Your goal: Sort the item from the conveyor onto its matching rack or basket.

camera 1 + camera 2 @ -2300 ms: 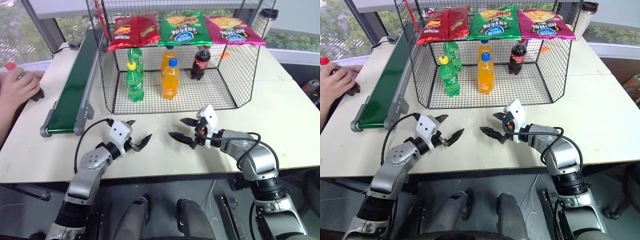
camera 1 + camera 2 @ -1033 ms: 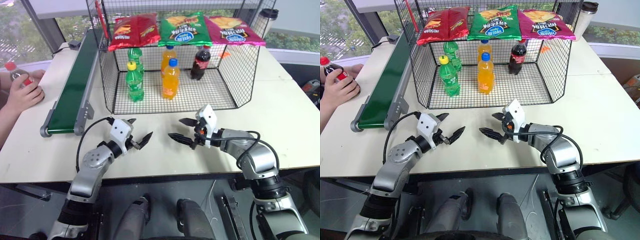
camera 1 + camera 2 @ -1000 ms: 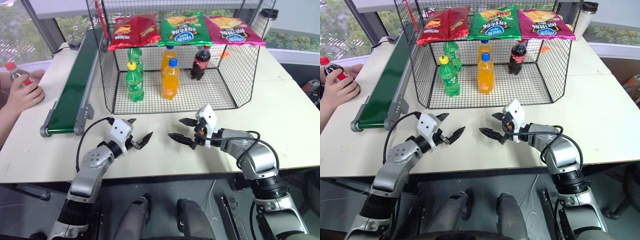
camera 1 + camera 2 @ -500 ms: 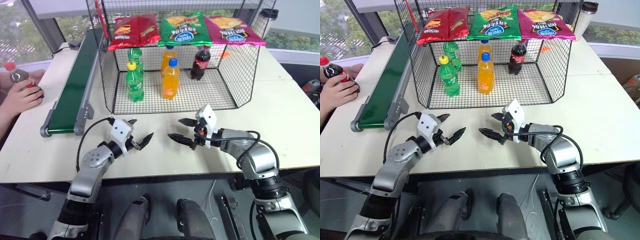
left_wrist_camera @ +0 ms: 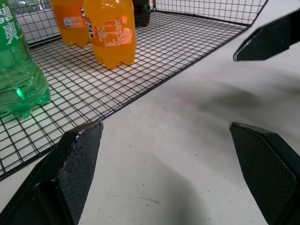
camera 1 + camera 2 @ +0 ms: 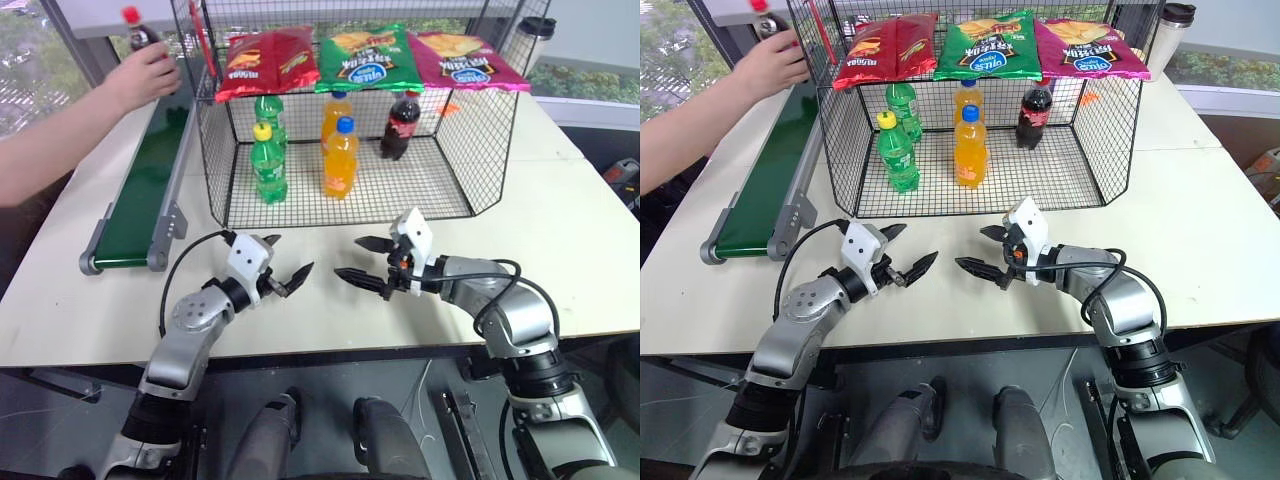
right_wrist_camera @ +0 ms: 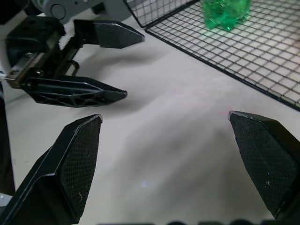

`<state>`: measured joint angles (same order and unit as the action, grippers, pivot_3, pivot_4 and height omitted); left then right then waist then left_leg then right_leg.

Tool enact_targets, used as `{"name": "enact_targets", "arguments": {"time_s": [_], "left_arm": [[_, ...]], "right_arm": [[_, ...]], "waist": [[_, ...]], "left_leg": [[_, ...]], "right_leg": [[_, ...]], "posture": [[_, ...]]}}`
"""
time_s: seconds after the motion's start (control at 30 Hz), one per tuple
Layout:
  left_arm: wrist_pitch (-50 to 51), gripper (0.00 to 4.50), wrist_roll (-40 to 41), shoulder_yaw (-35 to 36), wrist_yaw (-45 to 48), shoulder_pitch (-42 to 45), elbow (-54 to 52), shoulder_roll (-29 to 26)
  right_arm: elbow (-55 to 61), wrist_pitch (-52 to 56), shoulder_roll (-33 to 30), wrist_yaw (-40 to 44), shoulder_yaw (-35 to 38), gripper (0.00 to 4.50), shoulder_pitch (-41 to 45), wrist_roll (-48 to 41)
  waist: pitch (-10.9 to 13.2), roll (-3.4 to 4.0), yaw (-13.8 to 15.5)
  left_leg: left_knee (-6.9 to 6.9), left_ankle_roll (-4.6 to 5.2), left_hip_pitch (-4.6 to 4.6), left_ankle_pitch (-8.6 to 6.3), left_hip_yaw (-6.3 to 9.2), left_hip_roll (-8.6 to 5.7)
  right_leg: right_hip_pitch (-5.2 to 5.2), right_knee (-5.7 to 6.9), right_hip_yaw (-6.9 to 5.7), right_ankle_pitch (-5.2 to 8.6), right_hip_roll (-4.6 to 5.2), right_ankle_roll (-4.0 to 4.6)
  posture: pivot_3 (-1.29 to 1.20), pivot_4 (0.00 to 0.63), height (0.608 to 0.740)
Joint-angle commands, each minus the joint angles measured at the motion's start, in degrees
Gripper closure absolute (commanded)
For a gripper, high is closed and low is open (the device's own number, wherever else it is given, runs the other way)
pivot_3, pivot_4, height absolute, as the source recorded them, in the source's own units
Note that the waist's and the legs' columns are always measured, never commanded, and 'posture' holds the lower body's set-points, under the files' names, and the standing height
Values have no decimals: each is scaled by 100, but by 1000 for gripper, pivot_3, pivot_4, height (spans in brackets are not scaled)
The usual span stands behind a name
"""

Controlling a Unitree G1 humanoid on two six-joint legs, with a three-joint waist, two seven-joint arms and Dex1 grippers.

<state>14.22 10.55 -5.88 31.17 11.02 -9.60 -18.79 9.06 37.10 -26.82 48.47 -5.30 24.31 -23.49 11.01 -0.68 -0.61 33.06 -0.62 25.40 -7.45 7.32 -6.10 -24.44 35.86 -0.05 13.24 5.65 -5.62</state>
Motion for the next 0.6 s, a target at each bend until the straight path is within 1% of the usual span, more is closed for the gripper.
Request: {"name": "enact_targets", "arguments": {"time_s": [0.03, 0.2, 0.37, 0.53, 0.6], "left_arm": [[-64, 0, 35, 76, 42, 58, -149, -46], [85, 0, 112, 119, 87, 48, -212, -106], [460, 0, 402, 290, 143, -9, -607, -208], [1159, 0, 882, 638, 82, -132, -1587, -446], [1590, 0, 1271, 904, -18, -143, -2061, -517]], "right_arm": [[317, -15, -54, 61, 87, 43, 186, -154], [312, -42, -78, 112, 57, 43, 225, -169], [342, -22, -72, 165, 48, 43, 294, -196], [654, 21, -216, 272, 45, 43, 392, -238], [786, 98, -257, 287, 74, 43, 445, -322]], "waist": [[0, 0, 0], [0, 0, 3], [0, 0, -2], [1, 0, -12], [1, 0, -12]], "left_leg": [[0, 0, 0, 0, 0, 0], [0, 0, 0, 0, 0, 0], [0, 0, 0, 0, 1, 0], [0, 0, 2, 0, 2, 0], [-2, 0, 1, 0, 2, 1]], "right_leg": [[0, 0, 0, 0, 0, 0], [0, 0, 0, 0, 0, 1], [0, 0, 0, 0, 0, 0], [-2, 0, 0, 0, 0, 0], [-2, 0, 0, 1, 0, 0]], "posture": [[0, 150, 738], [0, 150, 738], [0, 150, 738], [0, 150, 738], [0, 150, 738]]}}
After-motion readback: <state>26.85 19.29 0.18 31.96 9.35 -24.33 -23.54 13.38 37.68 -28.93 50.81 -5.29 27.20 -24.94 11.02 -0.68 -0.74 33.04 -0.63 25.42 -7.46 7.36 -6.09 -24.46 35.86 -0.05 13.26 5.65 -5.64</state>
